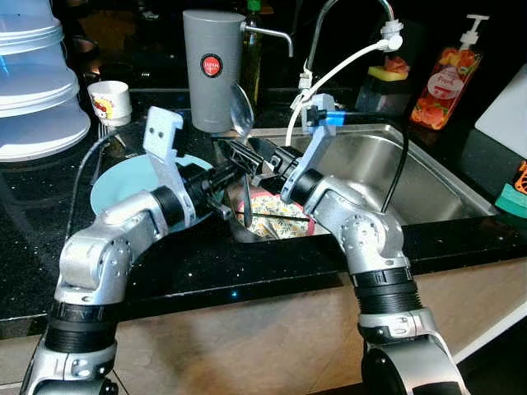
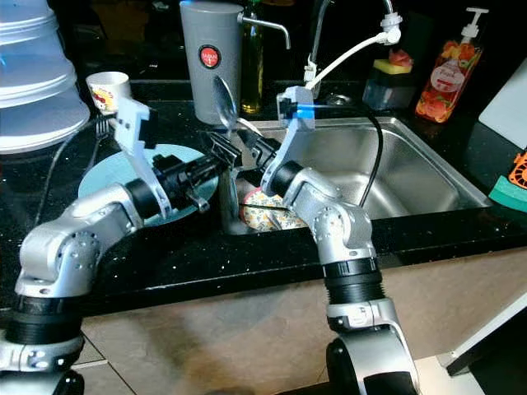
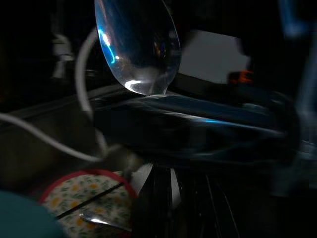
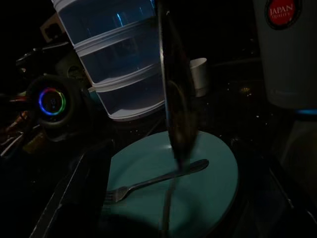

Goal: Kitchen organization

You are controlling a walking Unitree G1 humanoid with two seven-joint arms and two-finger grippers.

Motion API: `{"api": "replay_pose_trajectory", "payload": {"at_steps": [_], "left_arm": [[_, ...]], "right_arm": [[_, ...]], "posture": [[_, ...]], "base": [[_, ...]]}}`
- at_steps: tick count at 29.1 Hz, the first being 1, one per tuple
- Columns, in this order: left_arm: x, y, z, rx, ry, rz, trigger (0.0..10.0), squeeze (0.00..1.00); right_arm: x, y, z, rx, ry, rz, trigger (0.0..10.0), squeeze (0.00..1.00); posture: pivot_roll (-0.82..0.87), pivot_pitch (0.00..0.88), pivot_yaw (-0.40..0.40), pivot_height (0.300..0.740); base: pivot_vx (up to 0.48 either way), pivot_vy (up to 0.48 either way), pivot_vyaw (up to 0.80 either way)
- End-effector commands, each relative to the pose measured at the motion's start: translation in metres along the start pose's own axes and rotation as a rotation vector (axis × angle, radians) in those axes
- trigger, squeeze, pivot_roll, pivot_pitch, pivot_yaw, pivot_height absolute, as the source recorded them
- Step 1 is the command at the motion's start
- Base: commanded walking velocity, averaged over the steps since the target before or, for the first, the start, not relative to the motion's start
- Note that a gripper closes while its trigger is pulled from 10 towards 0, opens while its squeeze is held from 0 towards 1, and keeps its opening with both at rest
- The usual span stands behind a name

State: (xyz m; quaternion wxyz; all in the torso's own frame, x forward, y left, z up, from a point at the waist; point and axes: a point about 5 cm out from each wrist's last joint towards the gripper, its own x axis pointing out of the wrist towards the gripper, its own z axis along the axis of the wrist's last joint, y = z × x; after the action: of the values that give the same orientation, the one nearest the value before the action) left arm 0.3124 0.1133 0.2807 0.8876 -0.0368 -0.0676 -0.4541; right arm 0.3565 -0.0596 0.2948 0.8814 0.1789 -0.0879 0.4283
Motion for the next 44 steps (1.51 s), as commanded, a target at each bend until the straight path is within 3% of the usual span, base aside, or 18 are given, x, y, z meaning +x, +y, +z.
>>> {"api": "replay_pose_trajectory", "payload": {"at_steps": [1,3,4,5,6,24,27,28,29,34,37,38,39,43,44], "left_arm": [[0.0,-0.007,-0.002,0.019,0.025,-0.043,0.0,0.0],[-0.001,-0.006,-0.003,0.021,0.029,-0.036,0.0,0.0],[-0.001,-0.005,-0.002,0.023,0.03,-0.032,0.0,0.0],[-0.002,-0.004,-0.002,0.026,0.031,-0.029,0.0,0.0],[-0.002,-0.003,-0.002,0.027,0.032,-0.027,0.0,0.0],[-0.006,-0.001,-0.002,0.042,0.039,-0.016,0.0,0.0],[-0.005,0.003,-0.003,0.057,0.038,0.03,0.0,0.0],[-0.004,0.006,-0.003,0.058,0.037,0.06,7.1,1.0],[-0.003,0.008,-0.003,0.063,0.035,0.08,10.0,1.0],[-0.003,0.015,-0.001,0.082,0.032,0.13,10.0,1.0],[-0.006,0.026,-0.001,0.127,0.046,0.229,10.0,1.0],[-0.008,0.031,-0.002,0.147,0.064,0.272,10.0,0.38],[-0.01,0.034,-0.005,0.179,0.095,0.287,10.0,0.0],[-0.011,0.032,-0.012,0.229,0.163,0.253,10.0,0.0],[-0.007,0.018,-0.02,0.21,0.205,0.152,10.0,0.0]], "right_arm": [[0.0,0.001,-0.001,-0.013,0.001,-0.003,10.0,0.0],[0.0,0.0,0.0,-0.006,-0.008,-0.016,10.0,0.0],[0.0,-0.002,0.002,0.001,-0.02,-0.028,4.2,0.0],[0.0,-0.004,0.003,0.006,-0.032,-0.04,3.0,0.0],[0.0,-0.006,0.004,0.012,-0.042,-0.055,0.0,0.0],[-0.003,-0.013,0.007,0.03,-0.075,-0.09,0.0,0.0],[-0.002,-0.019,0.009,0.018,-0.089,-0.124,0.0,0.0],[-0.001,-0.022,0.01,0.005,-0.095,-0.146,0.0,0.0],[-0.001,-0.026,0.011,-0.008,-0.097,-0.164,0.0,0.0],[0.0,-0.036,0.013,-0.079,-0.085,-0.205,0.0,0.0],[0.0,-0.043,0.013,-0.157,-0.061,-0.23,0.0,0.0],[0.0,-0.047,0.011,-0.184,-0.051,-0.248,0.0,0.0],[-0.001,-0.053,0.007,-0.224,-0.037,-0.272,0.0,0.0],[-0.002,-0.06,-0.005,-0.296,0.003,-0.308,0.0,0.0],[-0.003,-0.062,-0.02,-0.334,0.047,-0.324,0.5,0.0]], "posture": [[-0.05,0.102,-0.048,0.74],[-0.05,0.102,-0.048,0.74],[-0.05,0.102,-0.048,0.74],[-0.05,0.102,-0.048,0.74],[-0.05,0.102,-0.048,0.74],[-0.05,0.081,-0.046,0.74],[-0.05,0.069,-0.049,0.74],[-0.05,0.069,-0.05,0.74],[-0.04,0.07,-0.051,0.74],[-0.04,0.078,-0.053,0.74],[-0.04,0.082,-0.055,0.74],[-0.04,0.084,-0.056,0.74],[-0.04,0.088,-0.059,0.74],[-0.04,0.089,-0.059,0.74],[-0.04,0.091,-0.058,0.74]], "base": [[0.0,0.0,0.0],[0.0,0.0,0.0],[0.0,0.0,0.0],[0.0,0.0,0.0],[0.0,0.0,0.0],[0.0,0.0,0.0],[0.0,0.0,0.0],[0.0,0.0,0.0],[0.0,0.0,0.0],[0.0,0.0,0.0],[0.0,0.0,0.0],[0.0,0.0,0.0],[0.0,0.0,0.0],[0.0,0.0,0.0],[0.0,0.0,0.0]]}}
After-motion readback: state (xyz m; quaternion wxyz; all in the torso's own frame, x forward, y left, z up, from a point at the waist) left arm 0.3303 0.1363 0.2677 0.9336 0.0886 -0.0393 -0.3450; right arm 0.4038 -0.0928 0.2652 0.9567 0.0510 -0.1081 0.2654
